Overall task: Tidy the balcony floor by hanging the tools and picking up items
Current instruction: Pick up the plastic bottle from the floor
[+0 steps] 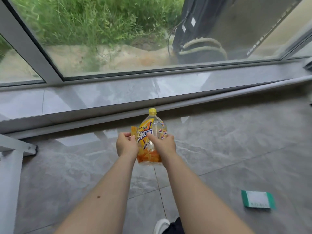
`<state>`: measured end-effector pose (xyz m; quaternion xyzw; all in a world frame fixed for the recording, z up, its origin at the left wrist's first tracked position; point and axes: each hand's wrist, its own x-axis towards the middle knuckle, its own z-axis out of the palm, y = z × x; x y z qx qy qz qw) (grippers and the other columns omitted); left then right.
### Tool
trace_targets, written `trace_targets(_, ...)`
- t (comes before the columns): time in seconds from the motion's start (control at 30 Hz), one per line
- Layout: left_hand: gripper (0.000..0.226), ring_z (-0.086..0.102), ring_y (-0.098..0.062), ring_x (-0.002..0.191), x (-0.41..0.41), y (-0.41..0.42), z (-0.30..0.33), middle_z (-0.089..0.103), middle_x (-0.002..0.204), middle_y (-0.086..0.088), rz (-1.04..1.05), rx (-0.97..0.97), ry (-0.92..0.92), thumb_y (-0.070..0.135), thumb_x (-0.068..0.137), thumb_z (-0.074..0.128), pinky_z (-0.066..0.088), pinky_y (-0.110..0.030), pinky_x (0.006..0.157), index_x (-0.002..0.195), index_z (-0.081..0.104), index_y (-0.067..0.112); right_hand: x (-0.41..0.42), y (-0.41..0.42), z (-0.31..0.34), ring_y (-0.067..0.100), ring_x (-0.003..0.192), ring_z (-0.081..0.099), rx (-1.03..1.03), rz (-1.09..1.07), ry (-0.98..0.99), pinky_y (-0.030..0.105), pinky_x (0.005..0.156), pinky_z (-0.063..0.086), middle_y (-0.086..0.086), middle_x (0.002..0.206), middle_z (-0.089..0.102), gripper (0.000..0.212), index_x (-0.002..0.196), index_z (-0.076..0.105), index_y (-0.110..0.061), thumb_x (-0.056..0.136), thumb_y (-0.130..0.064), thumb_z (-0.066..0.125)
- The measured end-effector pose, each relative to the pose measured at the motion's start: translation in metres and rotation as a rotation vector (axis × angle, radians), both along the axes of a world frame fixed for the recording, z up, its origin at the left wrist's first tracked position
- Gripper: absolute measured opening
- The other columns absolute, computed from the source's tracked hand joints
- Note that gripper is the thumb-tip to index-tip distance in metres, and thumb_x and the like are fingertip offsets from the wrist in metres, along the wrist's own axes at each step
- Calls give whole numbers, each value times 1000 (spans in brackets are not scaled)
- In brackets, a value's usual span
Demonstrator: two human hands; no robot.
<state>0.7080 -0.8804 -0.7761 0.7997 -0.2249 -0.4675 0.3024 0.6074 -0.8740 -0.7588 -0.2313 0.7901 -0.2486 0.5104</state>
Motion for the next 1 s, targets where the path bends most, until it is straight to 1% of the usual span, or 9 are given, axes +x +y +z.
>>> trace_targets(0.1, 6, 66, -30, 94, -21, 12, 40, 62, 109, -12, -32, -3, 16, 12, 96, 48, 57, -48, 83, 100, 52, 13, -20, 13, 42, 29, 116, 58, -10, -24, 16, 46, 97, 52, 11, 127, 56, 78, 127, 41, -9, 69, -44, 79)
trace_targets(0.2, 9, 64, -27, 90, -39, 24, 80, 63, 110, -13, -45, -6, 27, 9, 95, 48, 57, -48, 84, 103, 52, 12, -38, 24, 81, 28, 113, 59, -17, -22, 22, 46, 96, 52, 10, 125, 57, 76, 125, 41, -9, 69, -43, 79)
trace_targets(0.33, 16, 65, -29, 99, -54, 32, 121, 63, 113, -13, -13, -21, 41, 7, 94, 50, 56, -43, 87, 109, 54, 9, -53, 26, 124, 27, 111, 60, -42, 13, 14, 46, 95, 53, 9, 123, 58, 74, 125, 42, -9, 69, -42, 79)
trace_targets(0.43, 19, 65, -29, 99, -58, 38, 141, 65, 113, -15, 48, -42, 37, 3, 92, 51, 55, -39, 87, 111, 55, 7, -56, 24, 146, 27, 111, 60, -81, 76, 31, 46, 97, 51, 9, 122, 59, 75, 124, 43, -8, 68, -41, 80)
trace_targets(0.57, 20, 64, -28, 101, -53, 48, 161, 64, 116, -12, 151, -38, 36, 6, 93, 53, 53, -36, 80, 113, 54, 9, -51, 25, 162, 26, 111, 61, -99, 185, -13, 45, 95, 53, 10, 122, 59, 77, 126, 41, -8, 68, -41, 81)
trace_targets(0.7, 21, 64, -29, 105, -36, 66, 173, 63, 118, -13, 221, -48, 21, 7, 93, 53, 55, -40, 86, 114, 53, 9, -36, 33, 169, 25, 108, 62, -106, 296, -62, 45, 94, 54, 10, 119, 61, 76, 125, 44, -8, 68, -41, 81)
trace_targets(0.9, 22, 65, -29, 103, -3, 122, 183, 63, 117, -13, 376, -51, 2, 7, 94, 52, 56, -42, 88, 115, 53, 8, 1, 71, 179, 24, 107, 62, -76, 456, -131, 44, 94, 54, 8, 118, 59, 71, 124, 42, -14, 70, -40, 80)
trace_targets(1.0, 21, 65, -29, 101, 11, 161, 184, 64, 116, -13, 458, -62, -19, 7, 93, 53, 56, -40, 87, 114, 53, 8, 18, 104, 181, 24, 105, 63, -84, 535, -160, 44, 93, 55, 7, 117, 60, 73, 126, 42, -14, 70, -39, 81)
